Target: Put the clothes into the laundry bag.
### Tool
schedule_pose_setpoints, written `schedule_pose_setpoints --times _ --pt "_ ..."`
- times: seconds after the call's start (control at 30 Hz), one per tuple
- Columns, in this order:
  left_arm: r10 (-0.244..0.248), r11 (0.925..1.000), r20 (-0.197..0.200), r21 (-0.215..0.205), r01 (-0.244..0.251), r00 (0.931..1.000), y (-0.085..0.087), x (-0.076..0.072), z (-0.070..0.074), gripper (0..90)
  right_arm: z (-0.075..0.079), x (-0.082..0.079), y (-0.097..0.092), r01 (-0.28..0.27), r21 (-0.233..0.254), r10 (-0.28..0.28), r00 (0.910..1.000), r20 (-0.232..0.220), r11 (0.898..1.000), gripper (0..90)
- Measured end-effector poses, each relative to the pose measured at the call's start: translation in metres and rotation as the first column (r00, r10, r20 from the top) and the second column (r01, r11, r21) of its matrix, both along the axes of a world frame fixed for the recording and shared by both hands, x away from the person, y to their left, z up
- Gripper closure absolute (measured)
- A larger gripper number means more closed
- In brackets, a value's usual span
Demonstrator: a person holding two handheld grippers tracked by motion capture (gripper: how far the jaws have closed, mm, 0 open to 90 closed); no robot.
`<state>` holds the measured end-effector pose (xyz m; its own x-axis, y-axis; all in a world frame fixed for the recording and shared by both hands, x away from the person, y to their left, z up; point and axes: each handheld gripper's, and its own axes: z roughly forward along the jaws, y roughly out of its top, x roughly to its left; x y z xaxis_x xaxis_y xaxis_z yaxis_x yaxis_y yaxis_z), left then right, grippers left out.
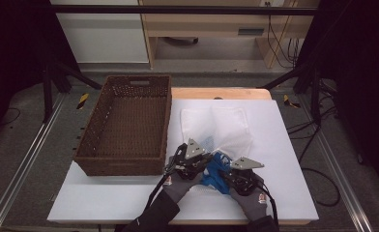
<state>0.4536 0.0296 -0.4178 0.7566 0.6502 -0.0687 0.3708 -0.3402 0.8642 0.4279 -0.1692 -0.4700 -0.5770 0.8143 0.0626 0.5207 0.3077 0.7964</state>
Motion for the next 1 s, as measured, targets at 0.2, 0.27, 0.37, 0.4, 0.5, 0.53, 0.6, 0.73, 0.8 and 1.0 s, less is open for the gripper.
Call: schedule_pose_setpoints --times 0.2,0.27,0.37,0.4,0.5,0.53,0.6,0.73,0.8,1.0 --pt "-0.015 0.9998 0.028 -0.016 0.015 0.9995 0.000 -0.006 0.012 88.3 0.019 0.009 0.014 0.010 0.015 -0.011 0.9982 0.058 1.000 83.6" --pt "-0.018 0.9998 0.030 -0.011 0.018 0.9994 0.001 -0.007 0.013 88.3 0.021 0.017 0.019 0.021 0.010 -0.022 0.9983 0.055 1.000 83.2" --pt "-0.014 0.9999 0.017 -0.004 0.014 0.9998 0.002 -0.006 0.009 88.3 0.014 0.030 0.025 0.073 -0.015 -0.072 0.9965 0.042 0.997 80.5" --pt "-0.014 0.9999 0.011 -0.002 0.014 0.9999 0.003 -0.005 0.007 88.3 0.009 0.034 0.027 0.091 -0.037 -0.090 0.9953 0.037 0.995 78.5" --pt "-0.011 0.9999 -0.002 0.003 0.011 0.9999 0.004 -0.003 0.000 88.3 -0.004 0.039 0.029 0.102 -0.054 -0.100 0.9941 0.041 0.993 74.4" --pt "-0.009 0.9999 -0.005 0.005 0.009 0.9999 0.004 -0.003 -0.001 88.3 -0.004 0.038 0.028 0.103 -0.041 -0.101 0.9940 0.041 0.994 73.0" --pt "-0.004 1.0000 -0.005 0.008 0.004 1.0000 0.005 -0.002 -0.002 88.3 0.000 0.035 0.025 0.088 -0.037 -0.086 0.9952 0.047 0.995 67.4" --pt "0.006 1.0000 -0.005 0.006 -0.006 1.0000 0.008 0.001 -0.003 88.3 0.015 0.018 0.012 0.039 0.011 -0.040 0.9936 0.105 0.999 58.4" --pt "0.010 0.9999 -0.007 0.005 -0.010 0.9999 0.009 0.002 -0.003 88.3 0.023 0.008 0.001 0.033 0.034 -0.038 0.9891 0.142 0.999 53.7" --pt "0.011 0.9999 -0.005 0.009 -0.011 0.9999 0.008 0.002 -0.005 88.2 0.019 0.003 -0.028 0.082 0.057 -0.088 0.9898 0.112 0.995 39.3"
